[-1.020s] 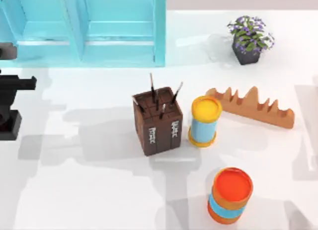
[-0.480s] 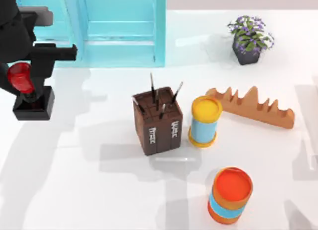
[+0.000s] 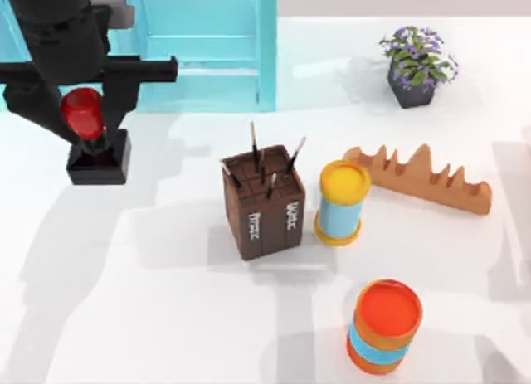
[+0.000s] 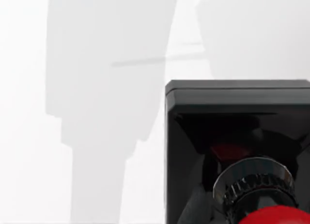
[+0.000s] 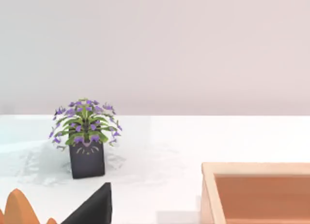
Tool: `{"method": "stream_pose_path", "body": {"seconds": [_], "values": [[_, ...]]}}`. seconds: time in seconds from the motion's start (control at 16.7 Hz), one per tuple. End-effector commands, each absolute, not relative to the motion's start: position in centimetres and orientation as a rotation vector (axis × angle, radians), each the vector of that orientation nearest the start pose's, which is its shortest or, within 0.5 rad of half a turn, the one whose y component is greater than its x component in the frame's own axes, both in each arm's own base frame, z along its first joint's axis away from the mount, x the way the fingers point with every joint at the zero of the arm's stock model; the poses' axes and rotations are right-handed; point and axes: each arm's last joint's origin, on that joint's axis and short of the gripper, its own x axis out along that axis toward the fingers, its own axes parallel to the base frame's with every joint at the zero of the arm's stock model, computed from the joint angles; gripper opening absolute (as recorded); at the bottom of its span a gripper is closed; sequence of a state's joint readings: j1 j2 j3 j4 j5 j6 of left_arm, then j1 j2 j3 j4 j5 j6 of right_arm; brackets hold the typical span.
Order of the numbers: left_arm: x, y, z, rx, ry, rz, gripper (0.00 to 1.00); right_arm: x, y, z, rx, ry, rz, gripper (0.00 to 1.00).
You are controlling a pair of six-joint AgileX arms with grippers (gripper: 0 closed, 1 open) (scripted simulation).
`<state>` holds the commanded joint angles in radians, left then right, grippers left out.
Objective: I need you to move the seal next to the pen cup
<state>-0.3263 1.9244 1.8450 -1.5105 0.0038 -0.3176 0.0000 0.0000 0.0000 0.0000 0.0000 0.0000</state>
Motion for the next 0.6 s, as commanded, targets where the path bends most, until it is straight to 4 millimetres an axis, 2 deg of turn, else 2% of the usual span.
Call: {"method": "stream_pose_path", "body": {"seconds": [0.18, 0.3, 0.6], "values": [[35.5, -15.4, 29.5, 0.009, 1.571, -0.013, 0.00, 10.6, -0.1, 16.0, 0.000, 0.000, 0.000, 1.00], [35.5, -17.3, 29.4, 0.014, 1.571, -0.016, 0.00, 10.6, -0.1, 16.0, 0.000, 0.000, 0.000, 1.00], [35.5, -17.7, 29.4, 0.012, 1.569, -0.017, 0.00, 10.6, -0.1, 16.0, 0.000, 0.000, 0.000, 1.00]]}}
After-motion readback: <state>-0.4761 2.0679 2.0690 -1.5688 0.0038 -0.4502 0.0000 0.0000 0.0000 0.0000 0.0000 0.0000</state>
